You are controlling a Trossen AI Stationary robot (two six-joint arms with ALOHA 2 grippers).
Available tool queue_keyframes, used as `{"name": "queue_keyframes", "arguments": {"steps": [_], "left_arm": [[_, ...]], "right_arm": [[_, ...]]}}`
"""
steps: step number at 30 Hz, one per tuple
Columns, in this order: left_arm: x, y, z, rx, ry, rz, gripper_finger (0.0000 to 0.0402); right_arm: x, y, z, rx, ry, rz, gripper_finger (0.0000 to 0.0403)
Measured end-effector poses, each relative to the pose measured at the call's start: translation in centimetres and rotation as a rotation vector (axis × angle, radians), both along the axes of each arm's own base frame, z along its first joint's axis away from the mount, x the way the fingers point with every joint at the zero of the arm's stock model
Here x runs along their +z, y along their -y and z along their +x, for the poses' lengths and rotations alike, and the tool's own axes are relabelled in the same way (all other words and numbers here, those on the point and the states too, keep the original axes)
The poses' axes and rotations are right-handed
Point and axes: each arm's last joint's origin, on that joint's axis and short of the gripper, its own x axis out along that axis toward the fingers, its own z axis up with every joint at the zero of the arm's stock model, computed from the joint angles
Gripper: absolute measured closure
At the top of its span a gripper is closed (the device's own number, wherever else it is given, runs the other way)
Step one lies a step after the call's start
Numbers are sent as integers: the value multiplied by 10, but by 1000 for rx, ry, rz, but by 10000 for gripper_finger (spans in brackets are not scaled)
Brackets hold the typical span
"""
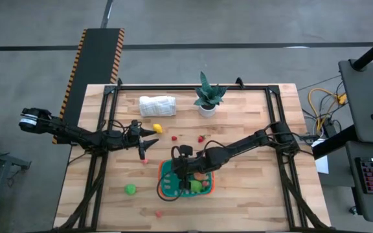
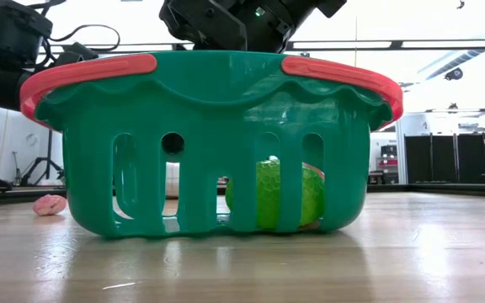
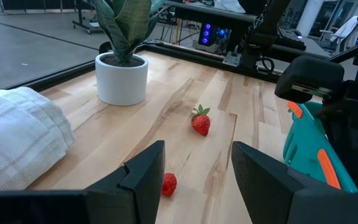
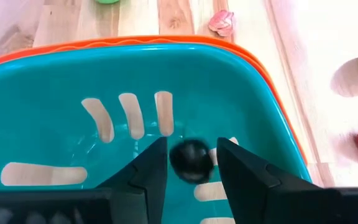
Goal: Pick and placing Produce into tupperware
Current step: Put the black cherry into the blue bin, then put the yellow lemon into the blue basket
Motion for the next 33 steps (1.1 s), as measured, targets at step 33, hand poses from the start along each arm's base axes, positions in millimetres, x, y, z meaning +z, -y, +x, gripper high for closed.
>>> {"name": "queue_keyframes", "arguments": {"steps": [33], "left_arm": [[0, 0, 0, 0, 0, -4, 228]], "right_arm": [[191, -24, -117, 263, 379, 16, 290]]}}
